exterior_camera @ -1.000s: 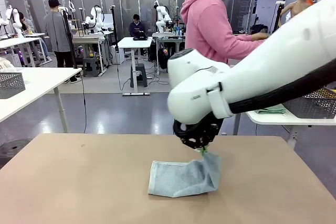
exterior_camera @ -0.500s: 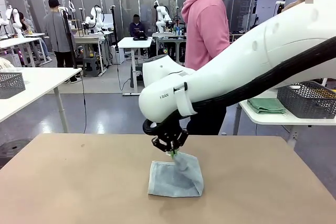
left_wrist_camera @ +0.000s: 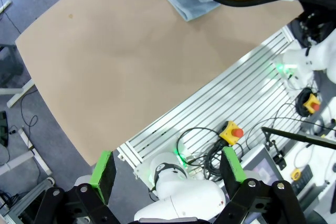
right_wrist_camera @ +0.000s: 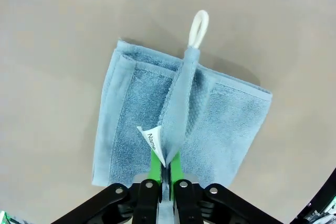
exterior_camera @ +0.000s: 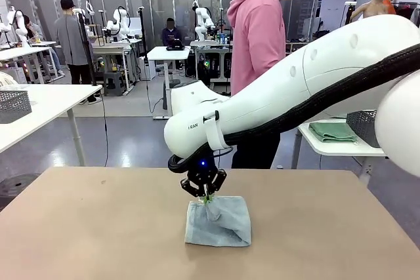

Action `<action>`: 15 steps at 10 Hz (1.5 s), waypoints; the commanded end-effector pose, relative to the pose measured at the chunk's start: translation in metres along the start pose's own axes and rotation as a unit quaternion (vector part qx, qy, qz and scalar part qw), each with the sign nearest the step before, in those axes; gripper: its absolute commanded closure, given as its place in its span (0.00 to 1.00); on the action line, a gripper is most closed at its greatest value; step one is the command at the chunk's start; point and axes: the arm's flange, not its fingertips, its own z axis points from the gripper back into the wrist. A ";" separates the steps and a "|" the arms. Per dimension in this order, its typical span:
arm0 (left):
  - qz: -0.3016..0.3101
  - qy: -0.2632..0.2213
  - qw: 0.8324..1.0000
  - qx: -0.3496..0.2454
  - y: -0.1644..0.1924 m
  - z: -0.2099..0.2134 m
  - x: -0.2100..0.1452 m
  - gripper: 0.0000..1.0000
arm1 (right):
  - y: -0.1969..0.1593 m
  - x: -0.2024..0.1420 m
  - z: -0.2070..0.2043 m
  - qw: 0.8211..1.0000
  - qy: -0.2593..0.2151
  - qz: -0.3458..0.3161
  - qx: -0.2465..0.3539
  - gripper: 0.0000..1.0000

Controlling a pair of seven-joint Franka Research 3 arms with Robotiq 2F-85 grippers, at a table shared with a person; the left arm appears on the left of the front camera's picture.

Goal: Fold the towels and place them in the basket.
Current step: When a person lays out a Towel with hook on the table, fold it in half twice.

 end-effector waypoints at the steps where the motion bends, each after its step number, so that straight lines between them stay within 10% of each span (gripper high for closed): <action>1: -0.003 0.004 1.000 0.005 0.001 0.000 -0.001 0.00 | 0.003 0.000 0.005 1.000 -0.010 -0.026 0.015 0.64; 3: -0.003 0.004 1.000 0.005 0.001 0.000 -0.001 0.00 | 0.005 -0.004 0.006 0.999 -0.014 -0.035 0.038 0.28; 4: -0.003 0.004 1.000 0.005 0.001 0.000 -0.001 0.00 | 0.005 -0.006 0.005 0.998 -0.018 -0.039 0.047 0.44; 5: -0.003 0.004 1.000 0.005 0.001 0.000 -0.001 0.00 | 0.003 -0.009 0.004 0.997 -0.021 -0.043 0.058 0.00; 15: -0.003 0.004 1.000 0.005 0.001 0.000 -0.001 0.00 | -0.005 -0.003 0.012 0.997 -0.022 -0.041 0.069 0.00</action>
